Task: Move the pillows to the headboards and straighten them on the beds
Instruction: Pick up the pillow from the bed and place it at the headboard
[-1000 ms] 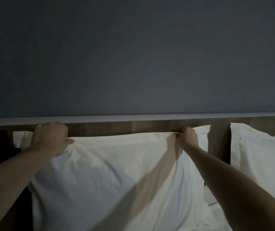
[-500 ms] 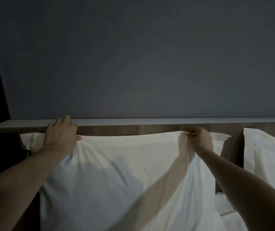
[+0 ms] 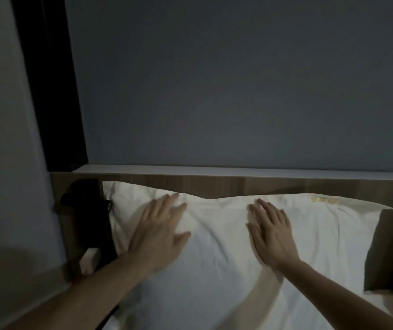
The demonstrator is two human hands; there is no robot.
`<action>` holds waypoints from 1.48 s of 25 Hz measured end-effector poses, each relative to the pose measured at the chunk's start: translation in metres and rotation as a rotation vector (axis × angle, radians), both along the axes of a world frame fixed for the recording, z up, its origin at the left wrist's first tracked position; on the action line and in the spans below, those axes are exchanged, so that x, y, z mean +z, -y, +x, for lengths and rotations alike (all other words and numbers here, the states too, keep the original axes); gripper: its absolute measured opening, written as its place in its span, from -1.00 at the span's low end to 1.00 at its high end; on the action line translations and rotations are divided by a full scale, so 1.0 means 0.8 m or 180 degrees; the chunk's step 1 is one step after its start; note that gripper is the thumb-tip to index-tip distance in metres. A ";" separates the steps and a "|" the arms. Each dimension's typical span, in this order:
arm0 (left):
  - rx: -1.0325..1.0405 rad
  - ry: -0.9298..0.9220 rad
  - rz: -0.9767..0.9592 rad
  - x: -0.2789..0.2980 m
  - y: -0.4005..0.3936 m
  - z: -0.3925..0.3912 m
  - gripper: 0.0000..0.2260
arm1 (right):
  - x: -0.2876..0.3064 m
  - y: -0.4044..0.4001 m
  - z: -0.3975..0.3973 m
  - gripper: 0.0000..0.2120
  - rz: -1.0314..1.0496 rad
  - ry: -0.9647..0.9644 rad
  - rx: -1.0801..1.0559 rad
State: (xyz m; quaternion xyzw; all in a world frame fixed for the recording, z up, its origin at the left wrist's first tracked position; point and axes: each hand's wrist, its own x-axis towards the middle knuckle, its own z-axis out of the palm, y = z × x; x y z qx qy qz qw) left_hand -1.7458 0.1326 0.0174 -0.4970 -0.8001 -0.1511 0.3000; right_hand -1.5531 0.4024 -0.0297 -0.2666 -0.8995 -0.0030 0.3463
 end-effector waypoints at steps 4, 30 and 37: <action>0.0232 -0.0119 -0.0760 -0.052 0.011 -0.018 -0.29 | -0.004 -0.003 0.002 -0.37 -0.0049 0.0263 -0.0203; 0.0202 -0.0096 -0.0779 -0.057 0.013 -0.030 -0.27 | 0.004 -0.135 0.122 -0.18 -0.1380 -0.0818 -0.1202; 0.0105 0.0282 -0.0769 -0.057 0.040 -0.001 -0.30 | -0.022 -0.064 0.150 -0.33 -0.1624 -0.0822 -0.0779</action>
